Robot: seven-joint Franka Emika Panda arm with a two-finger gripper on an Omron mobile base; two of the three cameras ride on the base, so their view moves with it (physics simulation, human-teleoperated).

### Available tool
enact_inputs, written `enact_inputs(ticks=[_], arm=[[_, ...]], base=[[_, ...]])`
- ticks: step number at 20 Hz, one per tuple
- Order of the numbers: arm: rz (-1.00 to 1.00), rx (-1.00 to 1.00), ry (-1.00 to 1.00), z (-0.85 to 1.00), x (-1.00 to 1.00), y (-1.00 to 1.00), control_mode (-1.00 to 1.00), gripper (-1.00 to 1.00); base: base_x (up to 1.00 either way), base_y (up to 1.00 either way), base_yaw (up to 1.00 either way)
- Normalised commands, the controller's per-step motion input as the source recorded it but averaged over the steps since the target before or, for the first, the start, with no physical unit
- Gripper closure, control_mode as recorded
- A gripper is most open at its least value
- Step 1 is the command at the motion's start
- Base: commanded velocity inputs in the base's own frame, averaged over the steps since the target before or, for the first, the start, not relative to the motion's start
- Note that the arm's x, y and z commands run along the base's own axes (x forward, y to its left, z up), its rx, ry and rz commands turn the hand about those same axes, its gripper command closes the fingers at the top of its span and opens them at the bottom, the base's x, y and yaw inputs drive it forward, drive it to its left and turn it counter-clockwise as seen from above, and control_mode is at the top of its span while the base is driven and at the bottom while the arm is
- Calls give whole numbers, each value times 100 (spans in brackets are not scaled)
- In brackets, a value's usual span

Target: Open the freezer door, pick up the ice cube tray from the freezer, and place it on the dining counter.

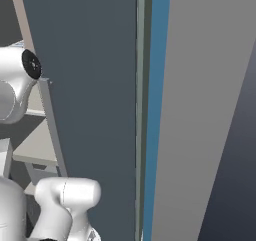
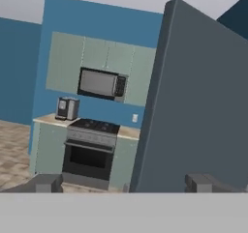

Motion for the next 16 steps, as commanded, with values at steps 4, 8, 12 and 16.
enact_inputs(ticks=[4, 8, 12, 16], arm=[[9, 0, 0, 0, 18, 49, -100, -100], [6, 0, 0, 0, 8, 48, -100, -100], [4, 0, 0, 0, 0, 54, -100, -100], [3, 0, 0, 0, 0, 46, -100, -100]], base=[[0, 0, 0], [0, 0, 0], [0, 0, 0], [0, 0, 0]])
